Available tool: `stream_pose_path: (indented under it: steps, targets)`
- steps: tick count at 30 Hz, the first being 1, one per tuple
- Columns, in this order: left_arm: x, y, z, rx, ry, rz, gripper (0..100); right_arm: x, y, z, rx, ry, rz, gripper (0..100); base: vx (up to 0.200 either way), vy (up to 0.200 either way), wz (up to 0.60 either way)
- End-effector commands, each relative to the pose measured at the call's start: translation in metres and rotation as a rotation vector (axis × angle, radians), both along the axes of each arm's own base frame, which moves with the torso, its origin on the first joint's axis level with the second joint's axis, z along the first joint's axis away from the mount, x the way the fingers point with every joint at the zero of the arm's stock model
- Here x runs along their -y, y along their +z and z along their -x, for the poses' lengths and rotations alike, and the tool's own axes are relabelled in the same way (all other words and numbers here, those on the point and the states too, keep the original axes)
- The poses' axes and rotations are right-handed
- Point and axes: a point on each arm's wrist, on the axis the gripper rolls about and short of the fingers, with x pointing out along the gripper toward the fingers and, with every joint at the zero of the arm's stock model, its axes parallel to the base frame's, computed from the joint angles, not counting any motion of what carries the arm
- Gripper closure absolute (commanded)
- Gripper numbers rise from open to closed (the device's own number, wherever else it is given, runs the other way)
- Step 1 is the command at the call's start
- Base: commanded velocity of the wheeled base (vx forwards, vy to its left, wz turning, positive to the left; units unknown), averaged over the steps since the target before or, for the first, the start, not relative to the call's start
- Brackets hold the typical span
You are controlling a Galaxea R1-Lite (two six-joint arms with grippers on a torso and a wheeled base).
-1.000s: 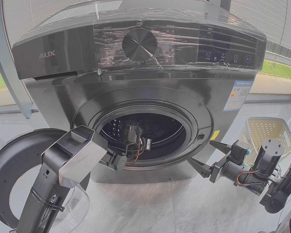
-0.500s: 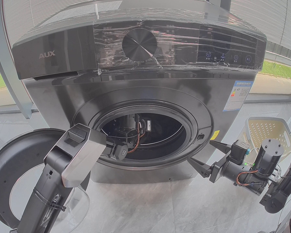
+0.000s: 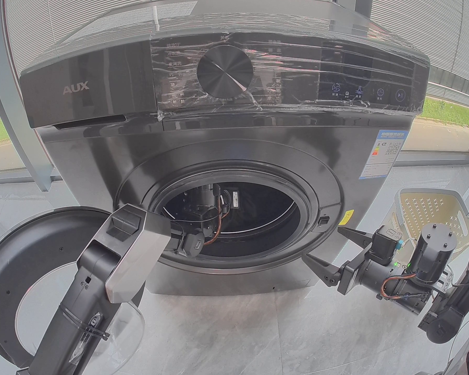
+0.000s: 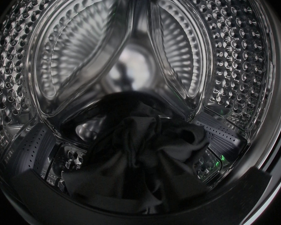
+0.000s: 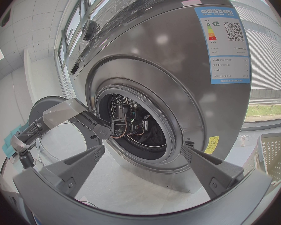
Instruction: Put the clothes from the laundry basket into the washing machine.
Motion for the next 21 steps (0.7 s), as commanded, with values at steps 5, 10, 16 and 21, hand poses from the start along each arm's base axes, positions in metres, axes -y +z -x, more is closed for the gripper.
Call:
stream_pose_path:
  steps: [5,10,16,21]
  targets:
    - [0.003,-0.004,0.006,-0.026,-0.008,-0.003,0,0.000,0.000,0.000,0.001,0.000,-0.001,0,0.000,0.000,0.00]
    - [0.015,0.001,0.043,-0.088,-0.066,-0.038,0,0.000,0.001,0.000,0.002,-0.001,-0.002,0,0.000,0.000,0.00]
    - [0.027,0.007,0.089,-0.124,-0.139,-0.068,0,0.001,0.001,0.001,0.002,-0.001,-0.002,0,0.000,0.000,0.00]
    - [0.029,0.005,0.121,-0.139,-0.181,-0.080,0,0.001,0.001,0.001,0.001,-0.003,-0.001,0,0.000,0.000,0.00]
